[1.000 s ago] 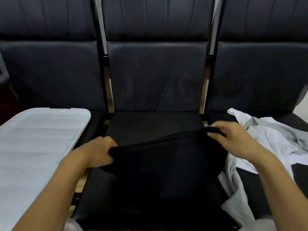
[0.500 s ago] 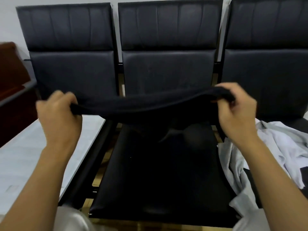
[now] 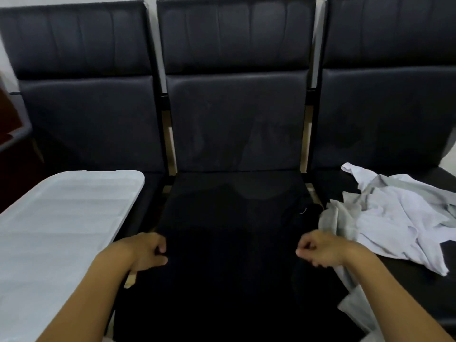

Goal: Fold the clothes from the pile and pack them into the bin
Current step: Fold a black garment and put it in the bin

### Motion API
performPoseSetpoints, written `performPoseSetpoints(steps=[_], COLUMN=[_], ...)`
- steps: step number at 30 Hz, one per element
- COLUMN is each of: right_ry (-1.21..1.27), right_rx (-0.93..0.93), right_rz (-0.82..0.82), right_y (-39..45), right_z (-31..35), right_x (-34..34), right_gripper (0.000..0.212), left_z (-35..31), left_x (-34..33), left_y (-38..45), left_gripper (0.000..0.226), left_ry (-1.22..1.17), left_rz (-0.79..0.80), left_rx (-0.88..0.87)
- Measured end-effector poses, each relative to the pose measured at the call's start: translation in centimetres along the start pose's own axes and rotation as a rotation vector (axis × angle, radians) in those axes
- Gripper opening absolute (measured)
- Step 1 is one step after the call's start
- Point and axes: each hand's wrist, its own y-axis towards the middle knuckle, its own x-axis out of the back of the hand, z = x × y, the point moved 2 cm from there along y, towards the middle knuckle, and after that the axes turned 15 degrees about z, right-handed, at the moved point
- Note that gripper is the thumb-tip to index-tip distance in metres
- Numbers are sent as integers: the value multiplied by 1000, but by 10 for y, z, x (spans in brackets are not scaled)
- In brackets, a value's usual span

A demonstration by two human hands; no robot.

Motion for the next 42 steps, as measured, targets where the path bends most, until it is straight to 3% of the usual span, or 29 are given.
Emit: performPoseSetpoints(steps=[4,9,12,15,18,20,24,28,31,33,35,37,39,42], right_ry=[57,219,328,399,491,555,493,523,569,612,648,702,746,765], right_rx=[-76,-134,-97,-61,-33,-10,-88,-151,-120,-61,-6,58,153,341], right_rz=[-289,-666,-735,-772,-753,-685,-505,-443,-361,-343,-348,-368,-383,-351], right_y=[35,66,69,64,46,28,-2,-7,-6,-9,-12,-17,-25,-46], right_z=[-7,-28,-47,-54,-63,-73,-100,-116,-120,-120,-119,-117,-108,-71], right_x=[22,35,45,49,59,64,61,59,58,60,63,67,73,80], right_gripper=[61,73,56,34,11,3,18,31,36,40,44,48,53,50], left_z=[-83,-156,-173,-191,-215,-231,-279,-324,-342,-351,-356,-361,-357,-323], left_x=[26,18,8,16,31,43,69,85,95,98,101,110,126,152], left_y=[37,63,76,87,103,117,153,186,202,206,209,206,193,159], left_gripper=[31,51,65,64,60,58,70,82,49,26,20,14,4,13], left_ry=[19,-20,133,270,385,290,121,51,-144,-136,-130,-328,-708,-1241], left_rz=[-68,-38,33,-96,-272,-333,-340,-282,-209,-170,-180,-244,-283,-129], left_rx=[-209,-424,-329,-210,-142,-190,-322,-315,-343,-373,-421,-503,-579,-724])
